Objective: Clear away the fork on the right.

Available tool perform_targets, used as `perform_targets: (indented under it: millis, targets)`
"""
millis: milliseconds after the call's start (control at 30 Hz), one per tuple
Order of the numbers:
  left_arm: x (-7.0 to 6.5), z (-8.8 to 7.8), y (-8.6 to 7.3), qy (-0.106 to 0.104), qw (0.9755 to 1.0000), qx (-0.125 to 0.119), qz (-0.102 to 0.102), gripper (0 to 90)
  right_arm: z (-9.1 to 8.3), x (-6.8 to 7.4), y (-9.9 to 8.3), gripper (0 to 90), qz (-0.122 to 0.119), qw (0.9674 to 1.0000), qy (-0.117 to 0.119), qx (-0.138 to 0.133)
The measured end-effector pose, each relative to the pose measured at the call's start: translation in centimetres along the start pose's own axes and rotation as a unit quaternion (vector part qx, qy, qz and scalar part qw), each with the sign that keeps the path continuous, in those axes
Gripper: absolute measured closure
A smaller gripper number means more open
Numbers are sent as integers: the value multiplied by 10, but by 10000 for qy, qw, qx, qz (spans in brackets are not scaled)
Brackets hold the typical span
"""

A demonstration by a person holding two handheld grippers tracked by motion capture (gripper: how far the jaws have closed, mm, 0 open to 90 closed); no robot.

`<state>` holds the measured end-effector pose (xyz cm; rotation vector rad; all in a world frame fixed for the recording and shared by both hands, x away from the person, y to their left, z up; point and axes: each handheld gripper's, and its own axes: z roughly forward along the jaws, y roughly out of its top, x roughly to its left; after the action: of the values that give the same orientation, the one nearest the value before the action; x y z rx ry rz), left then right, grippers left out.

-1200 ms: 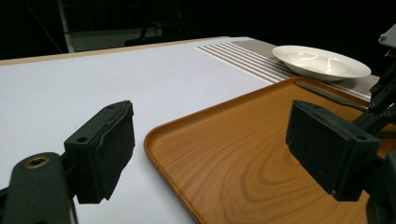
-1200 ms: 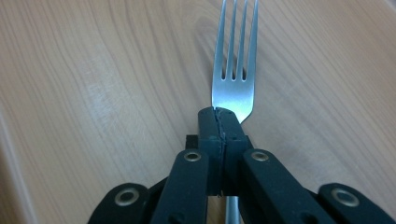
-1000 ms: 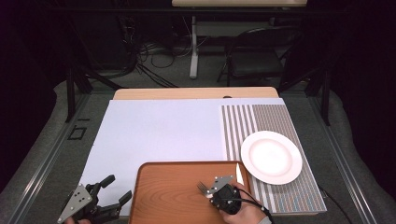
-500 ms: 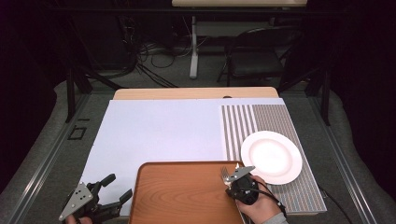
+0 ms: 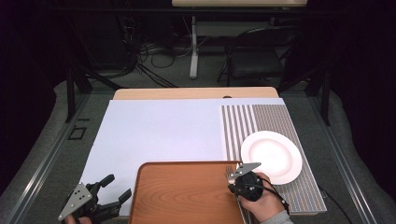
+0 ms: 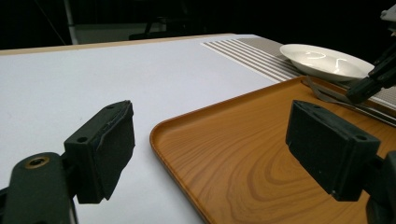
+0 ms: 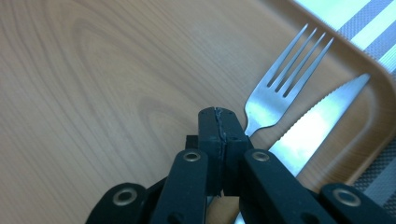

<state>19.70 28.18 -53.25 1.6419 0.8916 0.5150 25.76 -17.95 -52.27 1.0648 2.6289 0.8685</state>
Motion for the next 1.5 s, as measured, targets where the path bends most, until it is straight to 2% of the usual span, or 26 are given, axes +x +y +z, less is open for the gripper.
perform_targets:
  millis: [133,333,433,533,600,733,800,933,1000,1100,1333,1500]
  targets:
    - [0,1,1,-37,10000,33,31,158,-9,1,-1,797,-95,9998,-51,-183]
    - [0,0,1,-40,10000,7,34,158,-24,-1,-3,580,-212,9972,-191,-686]
    - [0,0,1,-38,10000,-4,57,158,-29,-2,-5,529,-344,9949,-422,-847]
    - [0,1,1,-37,10000,4,52,158,-33,-5,-9,502,-319,9955,-438,-782]
    - [0,1,1,-47,10000,18,44,158,-36,-6,-12,472,-366,9931,-486,-1004]
    - [0,2,1,-41,10000,15,59,158,-43,-12,-16,400,-12,9938,-610,-932]
    - [0,2,1,-38,10000,11,53,158,-46,-16,-17,323,-93,9925,-745,-965]
    - [0,2,2,-43,10000,8,70,158,-52,-22,-22,136,141,9891,-937,-1124]
    - [0,2,2,-49,10000,10,73,158,-55,-24,-24,124,111,9884,-1007,-1132]
    - [0,2,2,-63,10000,2,76,158,-57,-29,-28,0,202,9880,-1102,-1062]
    - [0,3,2,-52,10000,5,69,158,-61,-39,-36,0,442,9847,-1321,-1048]
    - [0,3,2,-74,9999,28,76,158,-66,-45,-39,0,401,9826,-1510,-1003]
